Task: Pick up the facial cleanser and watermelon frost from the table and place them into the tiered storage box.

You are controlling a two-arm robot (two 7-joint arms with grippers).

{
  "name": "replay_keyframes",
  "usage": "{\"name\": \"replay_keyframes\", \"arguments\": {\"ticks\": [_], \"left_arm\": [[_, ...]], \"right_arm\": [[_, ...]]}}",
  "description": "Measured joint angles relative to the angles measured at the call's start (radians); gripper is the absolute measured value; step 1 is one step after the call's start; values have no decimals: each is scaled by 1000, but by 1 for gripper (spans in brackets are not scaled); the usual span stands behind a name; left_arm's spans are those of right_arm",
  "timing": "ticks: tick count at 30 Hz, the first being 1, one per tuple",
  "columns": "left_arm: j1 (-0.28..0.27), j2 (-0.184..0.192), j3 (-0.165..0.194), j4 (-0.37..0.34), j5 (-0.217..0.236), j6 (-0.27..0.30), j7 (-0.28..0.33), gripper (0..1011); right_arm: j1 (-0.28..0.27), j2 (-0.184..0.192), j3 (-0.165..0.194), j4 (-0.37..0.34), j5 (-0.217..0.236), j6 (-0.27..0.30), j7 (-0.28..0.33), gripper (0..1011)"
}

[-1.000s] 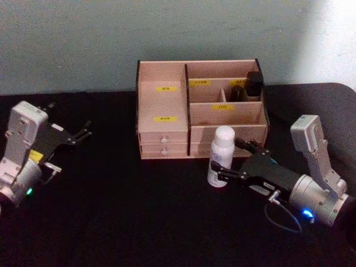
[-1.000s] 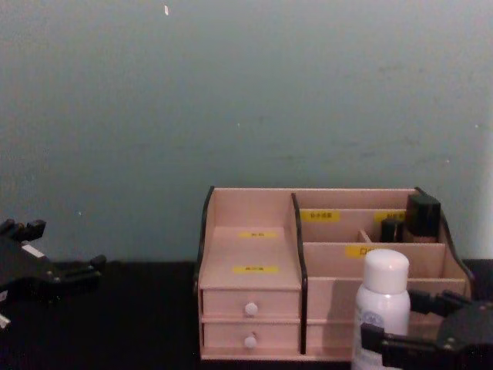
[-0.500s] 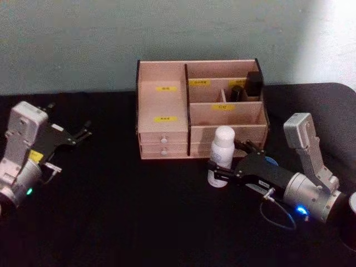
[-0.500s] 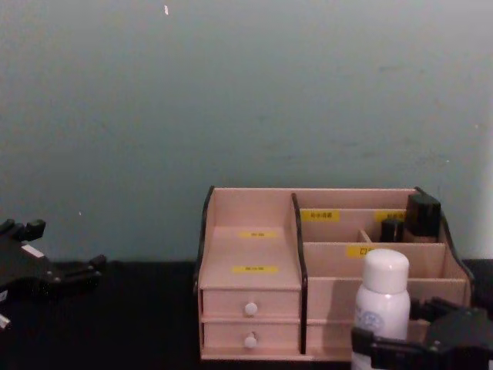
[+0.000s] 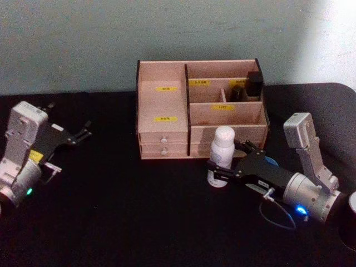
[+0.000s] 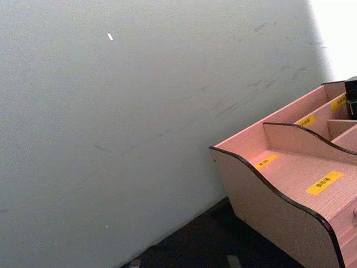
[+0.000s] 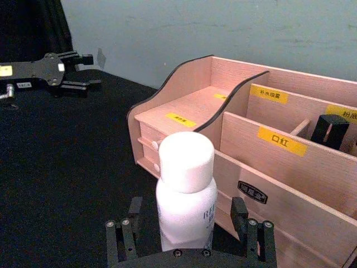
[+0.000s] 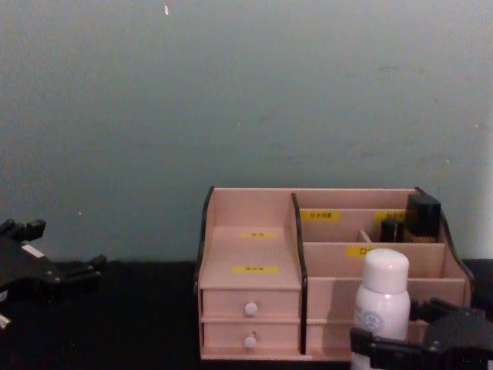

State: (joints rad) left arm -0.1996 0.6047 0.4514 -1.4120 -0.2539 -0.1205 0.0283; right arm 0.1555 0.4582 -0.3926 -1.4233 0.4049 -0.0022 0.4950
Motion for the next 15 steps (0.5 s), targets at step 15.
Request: {"name": "replay_keyframes", "arguments": {"ticks": [15], "left_arm": [[0,0,0,0,0,0,0,1002]], "right_arm": [[-1,1,0,-2,0,-1,-3,715]]}}
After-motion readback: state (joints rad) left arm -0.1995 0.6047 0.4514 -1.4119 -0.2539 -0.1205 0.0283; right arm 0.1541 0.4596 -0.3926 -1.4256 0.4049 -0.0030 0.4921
